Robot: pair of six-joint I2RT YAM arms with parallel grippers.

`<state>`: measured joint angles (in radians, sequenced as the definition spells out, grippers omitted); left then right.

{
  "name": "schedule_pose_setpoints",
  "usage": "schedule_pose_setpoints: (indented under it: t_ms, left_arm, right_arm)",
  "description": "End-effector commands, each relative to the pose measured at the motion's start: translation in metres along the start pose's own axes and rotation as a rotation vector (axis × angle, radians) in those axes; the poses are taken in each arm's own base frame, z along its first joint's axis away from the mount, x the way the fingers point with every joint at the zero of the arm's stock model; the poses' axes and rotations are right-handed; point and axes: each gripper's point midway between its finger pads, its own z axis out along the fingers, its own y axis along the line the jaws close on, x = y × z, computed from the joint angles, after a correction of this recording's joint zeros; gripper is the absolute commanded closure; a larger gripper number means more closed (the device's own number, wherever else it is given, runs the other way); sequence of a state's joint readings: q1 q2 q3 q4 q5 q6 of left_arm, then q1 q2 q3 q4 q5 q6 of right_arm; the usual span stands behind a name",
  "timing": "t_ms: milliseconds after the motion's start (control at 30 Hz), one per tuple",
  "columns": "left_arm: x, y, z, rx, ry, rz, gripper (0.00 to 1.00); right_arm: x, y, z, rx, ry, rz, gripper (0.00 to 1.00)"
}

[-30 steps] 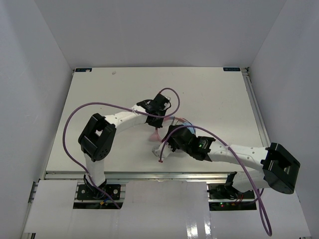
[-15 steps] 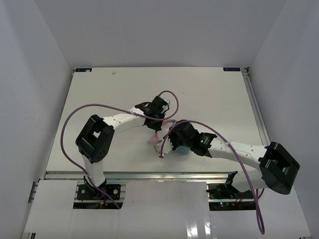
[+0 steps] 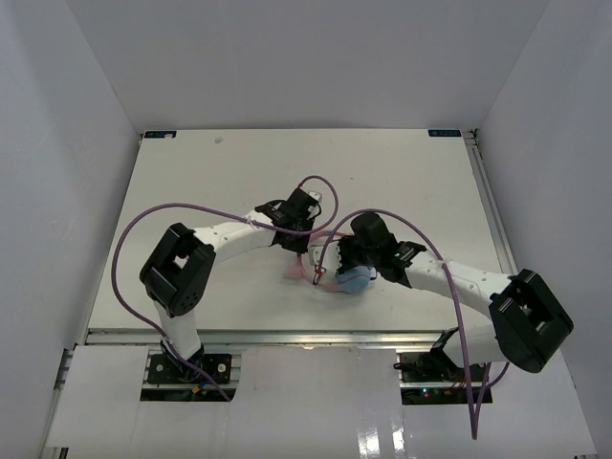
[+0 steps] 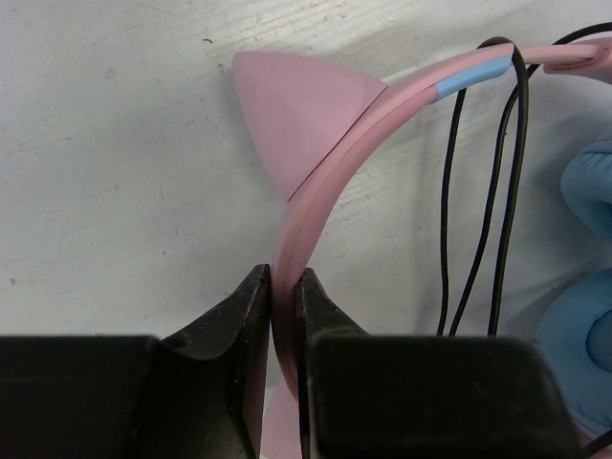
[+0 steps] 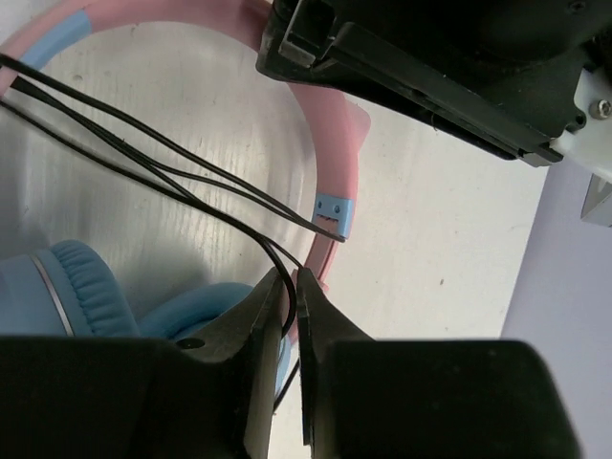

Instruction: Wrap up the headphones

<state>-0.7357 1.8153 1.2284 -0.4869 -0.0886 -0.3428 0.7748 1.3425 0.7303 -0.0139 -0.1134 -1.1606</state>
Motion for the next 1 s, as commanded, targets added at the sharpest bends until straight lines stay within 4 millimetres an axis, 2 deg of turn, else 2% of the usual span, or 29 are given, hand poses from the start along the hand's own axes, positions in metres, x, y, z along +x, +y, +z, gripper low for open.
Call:
schedule_pose_setpoints:
  t_ms: [0,167,333,433,567,800,967]
  left_arm:
    - [-0.022,-0.014,-0.024,0.081,-0.089,-0.040,1.00]
    - [-0.014,-0.009,-0.020,0.065,-0.082,-0.082,0.99]
    - [-0.011,-0.005,-0.018,0.060,-0.090,-0.126,0.87]
    - [-0.013,-0.004,-0.018,0.058,-0.093,-0.140,0.72]
    - [-0.015,-0.002,-0.021,0.057,-0.101,-0.149,0.55]
    - [-0.026,-0.001,-0.040,0.080,-0.146,-0.145,0.23]
    - [-0.036,-0.004,-0.060,0.116,-0.187,-0.108,0.12]
  right_arm:
    - [-0.012,-0.012,0.008,0.027,-0.071,0.074,0.80]
    - [-0.011,-0.005,0.012,0.004,-0.072,0.113,0.74]
    - [-0.011,-0.009,0.010,0.014,-0.079,0.142,0.66]
    - [-0.010,-0.011,0.006,0.020,-0.080,0.151,0.59]
    - [-0.013,-0.017,-0.004,0.039,-0.097,0.170,0.45]
    - [-0.016,-0.032,-0.026,0.041,-0.136,0.259,0.29]
    - [-0.015,-0.044,-0.042,0.020,-0.163,0.377,0.14]
